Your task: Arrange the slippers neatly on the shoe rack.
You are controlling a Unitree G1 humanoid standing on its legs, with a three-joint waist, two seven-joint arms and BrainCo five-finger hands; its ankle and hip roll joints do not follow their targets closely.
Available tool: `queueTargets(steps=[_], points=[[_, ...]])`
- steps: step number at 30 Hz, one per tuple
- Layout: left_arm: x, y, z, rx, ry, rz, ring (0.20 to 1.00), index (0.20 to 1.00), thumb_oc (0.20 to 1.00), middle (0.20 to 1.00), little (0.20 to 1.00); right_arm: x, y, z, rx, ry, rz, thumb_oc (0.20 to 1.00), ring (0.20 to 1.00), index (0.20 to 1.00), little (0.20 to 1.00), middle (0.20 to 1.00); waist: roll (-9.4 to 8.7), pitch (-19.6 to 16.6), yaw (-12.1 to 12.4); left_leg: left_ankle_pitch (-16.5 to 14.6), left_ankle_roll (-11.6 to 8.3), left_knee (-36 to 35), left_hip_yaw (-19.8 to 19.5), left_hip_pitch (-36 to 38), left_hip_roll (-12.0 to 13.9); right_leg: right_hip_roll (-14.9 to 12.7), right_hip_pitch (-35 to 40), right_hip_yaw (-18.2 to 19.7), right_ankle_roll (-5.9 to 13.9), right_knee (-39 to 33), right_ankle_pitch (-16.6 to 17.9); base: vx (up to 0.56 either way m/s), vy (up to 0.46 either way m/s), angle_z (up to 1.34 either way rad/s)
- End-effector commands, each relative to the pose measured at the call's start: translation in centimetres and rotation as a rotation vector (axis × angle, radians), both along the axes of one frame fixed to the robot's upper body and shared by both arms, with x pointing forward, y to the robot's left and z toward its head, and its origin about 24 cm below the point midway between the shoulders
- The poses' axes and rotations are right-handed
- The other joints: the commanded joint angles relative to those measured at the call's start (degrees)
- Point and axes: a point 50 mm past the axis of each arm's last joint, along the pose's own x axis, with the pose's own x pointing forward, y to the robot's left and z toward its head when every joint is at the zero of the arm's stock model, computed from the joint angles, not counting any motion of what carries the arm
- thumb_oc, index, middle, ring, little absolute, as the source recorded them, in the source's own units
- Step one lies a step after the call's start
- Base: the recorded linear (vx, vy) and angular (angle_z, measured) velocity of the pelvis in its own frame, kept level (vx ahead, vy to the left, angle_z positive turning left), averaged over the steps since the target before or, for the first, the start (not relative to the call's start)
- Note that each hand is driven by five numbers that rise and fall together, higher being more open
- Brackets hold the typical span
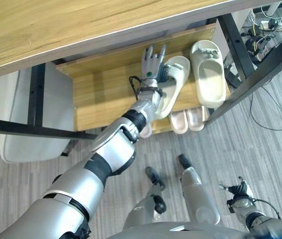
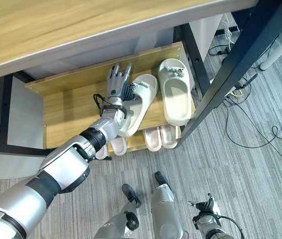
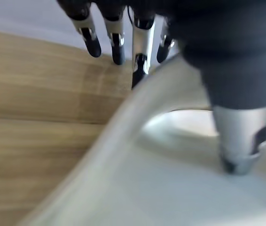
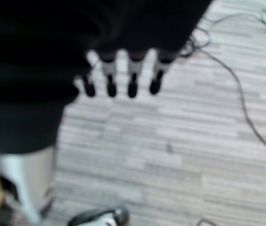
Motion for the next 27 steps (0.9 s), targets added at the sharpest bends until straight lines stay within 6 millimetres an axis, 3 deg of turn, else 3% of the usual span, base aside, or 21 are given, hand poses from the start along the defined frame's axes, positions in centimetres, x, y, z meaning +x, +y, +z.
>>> queueTargets(steps=[1, 18, 27], points=[[0.7, 2.7, -0.4, -0.063, 0.089, 0.161, 1.000, 1.000, 1.000, 1.000, 1.000, 1.3, -1.2, 1.1, -0.079, -0.020, 0.056, 1.000, 1.000, 1.000, 1.000, 1.000, 1.59, 4.05, -1.42, -3.21, -3.18, 3.29, -7.70, -3.66, 3.04, -2.05, -0.42, -5.60, 0.45, -7.86, 5.53, 0.01, -0.034, -0.01], [1.0, 3.0, 1.2, -0.162, 0.055, 0.188, 1.000, 1.000, 1.000, 1.000, 1.000, 1.6, -0.8, 1.0, -0.087, -0.013, 0.096, 1.000, 1.000, 1.000, 1.000, 1.000, 0.31, 3.13, -0.97, -3.57, -3.35, 5.09, -8.32, -4.85, 3.88, -1.23, -0.71, -6.66, -0.08, -7.80, 5.83, 0.00, -0.005, 0.00], [0.9, 1.8, 1.7, -0.249, 0.040, 0.128, 1.000, 1.000, 1.000, 1.000, 1.000, 1.2, -1.1, 0.9, -0.085, 0.006, 0.092, 1.000, 1.000, 1.000, 1.000, 1.000, 0.14, 2.13, -0.25, -3.74, -3.53, 5.91, -9.73, -3.99, 4.15, -1.24, 0.79, -7.50, -0.60, -7.16, 5.07, 0.00, -0.004, 0.02]])
